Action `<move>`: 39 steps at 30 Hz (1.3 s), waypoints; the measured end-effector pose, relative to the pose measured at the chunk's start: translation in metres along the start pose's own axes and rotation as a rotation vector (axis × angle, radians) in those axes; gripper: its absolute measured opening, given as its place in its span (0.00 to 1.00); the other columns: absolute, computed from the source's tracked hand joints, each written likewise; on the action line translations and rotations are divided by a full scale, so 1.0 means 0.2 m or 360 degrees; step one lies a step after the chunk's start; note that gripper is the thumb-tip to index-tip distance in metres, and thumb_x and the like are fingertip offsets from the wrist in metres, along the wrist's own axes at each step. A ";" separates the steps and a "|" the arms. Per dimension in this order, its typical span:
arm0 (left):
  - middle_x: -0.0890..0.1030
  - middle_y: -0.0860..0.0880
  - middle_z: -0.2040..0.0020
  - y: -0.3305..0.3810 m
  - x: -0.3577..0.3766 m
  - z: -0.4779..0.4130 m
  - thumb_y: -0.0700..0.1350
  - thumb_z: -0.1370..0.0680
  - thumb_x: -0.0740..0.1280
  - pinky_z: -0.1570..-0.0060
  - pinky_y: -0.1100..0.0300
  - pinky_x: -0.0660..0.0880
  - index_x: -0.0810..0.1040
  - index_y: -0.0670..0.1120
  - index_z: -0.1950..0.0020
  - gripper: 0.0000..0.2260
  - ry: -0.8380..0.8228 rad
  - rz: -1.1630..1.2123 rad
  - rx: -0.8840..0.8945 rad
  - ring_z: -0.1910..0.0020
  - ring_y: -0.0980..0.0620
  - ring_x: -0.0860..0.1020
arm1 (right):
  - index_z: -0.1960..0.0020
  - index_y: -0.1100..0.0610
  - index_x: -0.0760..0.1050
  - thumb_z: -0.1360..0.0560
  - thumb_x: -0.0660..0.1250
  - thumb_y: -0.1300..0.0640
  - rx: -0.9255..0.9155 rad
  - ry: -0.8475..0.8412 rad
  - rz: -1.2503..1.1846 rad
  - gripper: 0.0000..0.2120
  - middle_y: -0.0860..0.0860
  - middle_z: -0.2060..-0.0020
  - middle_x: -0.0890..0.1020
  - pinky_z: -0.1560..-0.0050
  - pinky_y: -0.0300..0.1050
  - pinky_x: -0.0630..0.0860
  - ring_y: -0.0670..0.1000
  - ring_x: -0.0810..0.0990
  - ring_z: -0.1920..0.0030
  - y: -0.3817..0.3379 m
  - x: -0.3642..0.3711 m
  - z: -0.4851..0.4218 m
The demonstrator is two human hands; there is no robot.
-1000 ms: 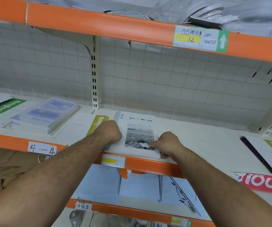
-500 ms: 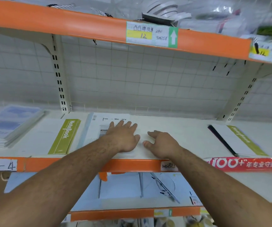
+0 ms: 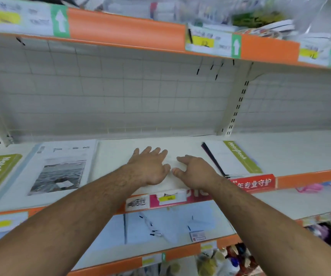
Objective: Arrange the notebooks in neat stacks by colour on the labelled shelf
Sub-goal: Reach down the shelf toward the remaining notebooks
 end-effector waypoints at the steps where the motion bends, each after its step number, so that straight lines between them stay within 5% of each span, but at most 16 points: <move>1: 0.45 0.52 0.18 0.06 0.00 -0.03 0.60 0.16 0.46 0.22 0.43 0.42 0.43 0.54 0.18 0.28 -0.0002 0.0015 -0.0008 0.19 0.48 0.44 | 0.22 0.49 0.62 0.21 0.60 0.37 -0.0011 -0.0005 -0.0013 0.31 0.51 0.22 0.63 0.24 0.48 0.60 0.52 0.61 0.23 0.07 -0.02 -0.01; 9: 0.49 0.51 0.18 0.60 0.04 -0.31 0.60 0.16 0.47 0.22 0.44 0.45 0.46 0.53 0.18 0.28 0.0016 0.0112 -0.0082 0.19 0.48 0.48 | 0.23 0.51 0.65 0.21 0.62 0.40 -0.0149 -0.0001 -0.0034 0.29 0.50 0.25 0.68 0.26 0.48 0.63 0.53 0.65 0.26 0.62 -0.20 -0.04; 12: 0.60 0.48 0.20 0.75 0.06 -0.40 0.57 0.15 0.50 0.25 0.49 0.58 0.54 0.48 0.19 0.27 0.0033 0.0336 -0.0127 0.22 0.47 0.60 | 0.25 0.53 0.68 0.21 0.62 0.39 -0.0073 0.0071 -0.0039 0.29 0.50 0.27 0.72 0.29 0.46 0.65 0.53 0.69 0.28 0.84 -0.26 -0.05; 16: 0.75 0.44 0.32 0.87 0.07 -0.49 0.53 0.16 0.54 0.42 0.54 0.72 0.67 0.44 0.28 0.20 0.0053 0.0585 -0.0270 0.39 0.46 0.75 | 0.34 0.55 0.75 0.22 0.62 0.40 0.0140 0.0223 -0.0008 0.24 0.54 0.41 0.81 0.42 0.46 0.72 0.56 0.76 0.40 1.08 -0.36 -0.08; 21: 0.78 0.47 0.45 0.94 0.07 -0.58 0.52 0.17 0.54 0.53 0.56 0.68 0.69 0.43 0.32 0.18 -0.0012 0.0569 -0.0316 0.51 0.50 0.74 | 0.46 0.55 0.73 0.25 0.65 0.38 0.0330 0.0163 -0.0284 0.21 0.52 0.50 0.81 0.55 0.45 0.73 0.53 0.79 0.51 1.32 -0.38 -0.16; 26: 0.78 0.44 0.39 0.98 0.04 -0.62 0.54 0.17 0.54 0.52 0.56 0.68 0.68 0.43 0.30 0.21 -0.0051 0.0376 -0.0345 0.49 0.48 0.74 | 0.44 0.56 0.69 0.31 0.76 0.39 0.0370 -0.0054 -0.0640 0.28 0.48 0.55 0.79 0.66 0.42 0.70 0.47 0.79 0.58 1.39 -0.38 -0.20; 32: 0.79 0.48 0.51 0.97 0.01 -0.65 0.46 0.19 0.56 0.58 0.57 0.67 0.76 0.45 0.48 0.10 -0.0061 0.0310 -0.0376 0.56 0.51 0.74 | 0.63 0.58 0.76 0.31 0.79 0.49 0.0417 -0.0067 -0.0816 0.16 0.50 0.65 0.81 0.69 0.40 0.70 0.48 0.81 0.65 1.45 -0.38 -0.28; 39: 0.80 0.50 0.47 0.96 0.02 -0.66 0.56 0.18 0.59 0.54 0.58 0.70 0.77 0.48 0.43 0.14 -0.0041 0.0291 -0.0382 0.51 0.51 0.77 | 0.51 0.63 0.78 0.26 0.72 0.58 0.0675 0.0095 -0.1137 0.09 0.58 0.53 0.83 0.61 0.45 0.78 0.57 0.83 0.54 1.53 -0.39 -0.33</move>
Point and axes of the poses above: each hand's wrist, its own z-axis away from the middle knuckle, its own x-axis out of the palm, y = z × x, the point moved 2 cm from there along -z, towards the middle knuckle
